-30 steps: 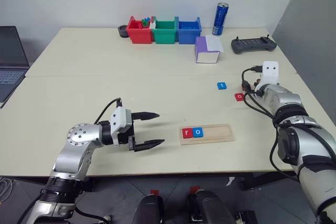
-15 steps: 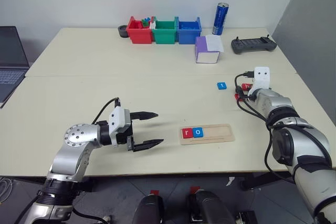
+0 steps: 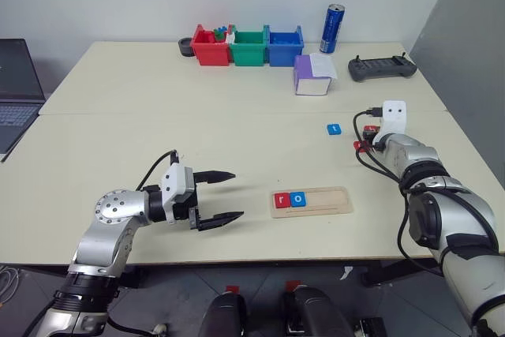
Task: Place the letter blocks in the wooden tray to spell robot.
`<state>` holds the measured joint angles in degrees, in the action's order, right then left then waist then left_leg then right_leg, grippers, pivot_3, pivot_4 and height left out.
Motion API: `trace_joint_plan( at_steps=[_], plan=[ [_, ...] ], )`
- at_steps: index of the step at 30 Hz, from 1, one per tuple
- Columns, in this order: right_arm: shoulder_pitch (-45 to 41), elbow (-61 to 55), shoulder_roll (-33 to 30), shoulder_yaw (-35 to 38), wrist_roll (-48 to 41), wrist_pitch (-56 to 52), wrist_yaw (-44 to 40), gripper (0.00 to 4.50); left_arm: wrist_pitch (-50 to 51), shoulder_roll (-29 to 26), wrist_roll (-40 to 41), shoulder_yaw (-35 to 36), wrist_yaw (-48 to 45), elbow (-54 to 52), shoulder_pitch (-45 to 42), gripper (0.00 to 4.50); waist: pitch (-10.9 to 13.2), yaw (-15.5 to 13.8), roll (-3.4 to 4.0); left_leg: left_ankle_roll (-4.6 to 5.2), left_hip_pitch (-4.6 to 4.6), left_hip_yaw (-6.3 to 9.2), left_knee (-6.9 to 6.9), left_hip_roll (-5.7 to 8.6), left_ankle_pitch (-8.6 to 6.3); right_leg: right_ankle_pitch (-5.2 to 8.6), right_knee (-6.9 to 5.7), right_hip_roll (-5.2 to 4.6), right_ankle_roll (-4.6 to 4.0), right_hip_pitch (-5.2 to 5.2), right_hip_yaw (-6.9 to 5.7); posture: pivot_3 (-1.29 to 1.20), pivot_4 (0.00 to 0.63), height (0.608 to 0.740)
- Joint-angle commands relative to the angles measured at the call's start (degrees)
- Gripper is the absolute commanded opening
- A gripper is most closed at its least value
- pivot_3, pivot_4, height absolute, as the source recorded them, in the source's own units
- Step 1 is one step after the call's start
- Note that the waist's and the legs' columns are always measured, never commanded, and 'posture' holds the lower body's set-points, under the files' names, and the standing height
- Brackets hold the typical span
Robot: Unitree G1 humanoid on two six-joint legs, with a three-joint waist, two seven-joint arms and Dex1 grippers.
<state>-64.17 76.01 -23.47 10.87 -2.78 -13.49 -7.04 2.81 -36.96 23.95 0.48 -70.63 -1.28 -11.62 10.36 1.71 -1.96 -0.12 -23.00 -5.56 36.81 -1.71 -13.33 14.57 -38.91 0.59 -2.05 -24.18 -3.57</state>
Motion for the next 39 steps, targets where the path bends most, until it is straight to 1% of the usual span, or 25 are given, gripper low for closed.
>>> trace_joint_plan(
  at_steps=[1,3,5,6,9,10,11,12,14,16,18,21,24,27,38,39],
  plan=[
    [-2.25,-2.22,-2.29,-0.52,0.97,0.54,-1.03,1.46,-1.0,-0.35,0.78,1.17,-0.31,-0.74,-0.36,4.5,0.0,0.0,0.0,0.0,0.0,0.0,0.0,0.0,0.0,0.0,0.0,0.0,0.0,0.0,0.0,0.0,0.15,0.74],
    [-1.44,-5.32,-4.22,-0.84,0.64,-0.91,-3.16,1.46,-0.79,-0.33,0.99,1.18,-0.26,-1.29,-0.15,4.5,0.03,0.0,0.05,0.0,-0.01,0.0,0.0,0.0,0.0,0.0,0.0,0.0,0.0,0.0,0.0,0.0,0.15,0.74],
    [1.3,-11.45,-6.37,-0.43,-0.35,-4.99,-4.81,1.46,-0.72,-0.32,1.06,1.17,-0.16,-1.8,0.28,4.5,0.05,-0.04,0.08,0.0,-0.03,0.0,0.0,0.01,0.0,0.0,0.01,-0.01,0.0,-0.02,0.01,0.0,0.15,0.74],
    [5.59,-19.66,-7.54,-0.25,-1.26,-9.71,-6.46,1.46,-0.66,-0.35,1.15,1.15,-0.27,-1.84,0.39,4.5,0.04,-0.1,0.06,0.0,-0.03,0.0,-0.02,0.01,0.0,0.0,0.03,-0.01,0.0,-0.02,0.01,0.0,0.15,0.74],
    [23.43,-53.05,-10.31,1.6,-7.28,-27.54,-11.3,1.46,-0.84,-0.69,1.17,0.93,-1.37,-0.82,0.0,4.5,-0.01,-1.03,0.04,0.0,-0.04,0.11,-0.19,0.01,-0.01,0.01,0.2,0.0,0.01,0.02,-0.09,0.0,0.15,0.74],
    [28.43,-61.89,-10.74,2.52,-9.07,-31.68,-11.86,1.46,-1.05,-0.81,1.09,0.86,-1.83,-0.28,-0.26,4.5,-0.01,-1.41,0.04,0.0,-0.04,0.11,-0.23,0.01,-0.01,0.01,0.23,0.0,0.01,0.0,-0.09,0.0,0.15,0.74],
    [32.69,-69.32,-10.9,3.51,-10.73,-35.11,-12.19,1.46,-1.25,-0.9,1.02,0.85,-2.23,0.2,-0.45,4.5,-0.02,-1.54,0.05,0.0,-0.05,0.12,-0.34,0.0,-0.01,0.01,0.3,0.0,0.02,-0.02,-0.11,0.0,0.15,0.74],
    [35.46,-74.4,-10.88,4.3,-11.84,-37.64,-12.17,1.46,-1.41,-0.95,0.98,0.87,-2.52,0.48,-0.52,4.5,0.0,-1.55,0.12,-0.01,-0.04,0.1,-0.41,0.0,-0.01,0.01,0.31,0.0,0.02,-0.04,-0.1,0.0,0.15,0.74],
    [44.76,-87.46,-11.23,6.04,-16.35,-44.54,-14.46,1.46,-1.74,-0.88,0.82,0.64,-3.02,1.46,-1.29,4.5,0.03,-1.3,0.27,-0.01,-0.05,0.0,-0.46,-0.01,-0.01,0.01,0.29,0.0,0.02,-0.15,-0.04,0.0,0.15,0.74],
    [51.32,-95.21,-11.18,7.12,-18.74,-48.16,-15.36,1.46,-2.02,-0.73,0.77,0.37,-3.5,2.06,-1.94,4.5,0.02,-1.21,0.28,-0.01,0.0,0.01,-0.51,-0.03,-0.01,0.02,0.29,0.02,0.03,-0.15,-0.06,0.0,0.15,0.74],
    [53.76,-97.74,-10.45,7.51,-19.11,-48.9,-14.68,1.46,-1.89,-0.43,0.91,0.15,-3.69,2.36,-2.59,4.5,0.02,-1.05,0.27,-0.01,0.04,0.02,-0.52,-0.07,0.0,0.02,0.31,0.06,0.04,-0.13,-0.08,0.0,0.15,0.74],
    [55.12,-99.65,-9.28,7.43,-19.7,-50.13,-13.66,1.46,-1.99,-0.09,0.78,-0.1,-3.98,3.0,-3.22,4.5,0.02,-0.91,0.26,0.0,0.07,0.02,-0.48,-0.07,0.01,-0.02,0.32,0.06,0.11,-0.1,-0.08,0.0,0.15,0.74],
    [56.55,-99.86,-10.2,6.53,-18.74,-52.46,-12.88,1.46,-2.89,0.05,0.33,-0.29,-4.82,4.38,-3.51,4.5,0.01,-1.15,0.25,0.0,0.04,0.07,-0.48,-0.05,0.01,-0.02,0.35,0.08,0.11,-0.09,-0.1,0.0,0.15,0.74],
    [56.58,-99.66,-9.61,7.52,-18.5,-53.68,-11.73,1.46,-3.98,0.37,-0.04,-0.39,-5.51,6.03,-4.04,4.5,0.0,-1.37,0.23,0.0,-0.03,0.05,-0.52,-0.03,0.01,-0.01,0.46,0.08,0.09,-0.1,-0.09,0.0,0.15,0.74],
    [58.19,-104.61,-5.18,9.06,-18.13,-56.45,-5.7,1.46,-7.83,2.47,-0.88,-1.18,-8.88,13.18,-7.29,4.5,-0.02,-1.61,0.2,0.02,-0.13,0.12,-0.57,-0.02,-0.01,-0.07,0.87,0.08,0.2,0.01,-0.16,0.0,0.15,0.74],
    [58.24,-104.63,-4.96,9.26,-18.47,-57.22,-5.64,1.81,-7.94,2.58,-0.91,-1.28,-8.98,13.39,-7.43,4.5,-0.02,-1.6,0.2,0.02,-0.13,0.12,-0.59,-0.02,-0.01,-0.07,0.87,0.08,0.2,0.01,-0.16,0.0,0.15,0.74]
  ],
)
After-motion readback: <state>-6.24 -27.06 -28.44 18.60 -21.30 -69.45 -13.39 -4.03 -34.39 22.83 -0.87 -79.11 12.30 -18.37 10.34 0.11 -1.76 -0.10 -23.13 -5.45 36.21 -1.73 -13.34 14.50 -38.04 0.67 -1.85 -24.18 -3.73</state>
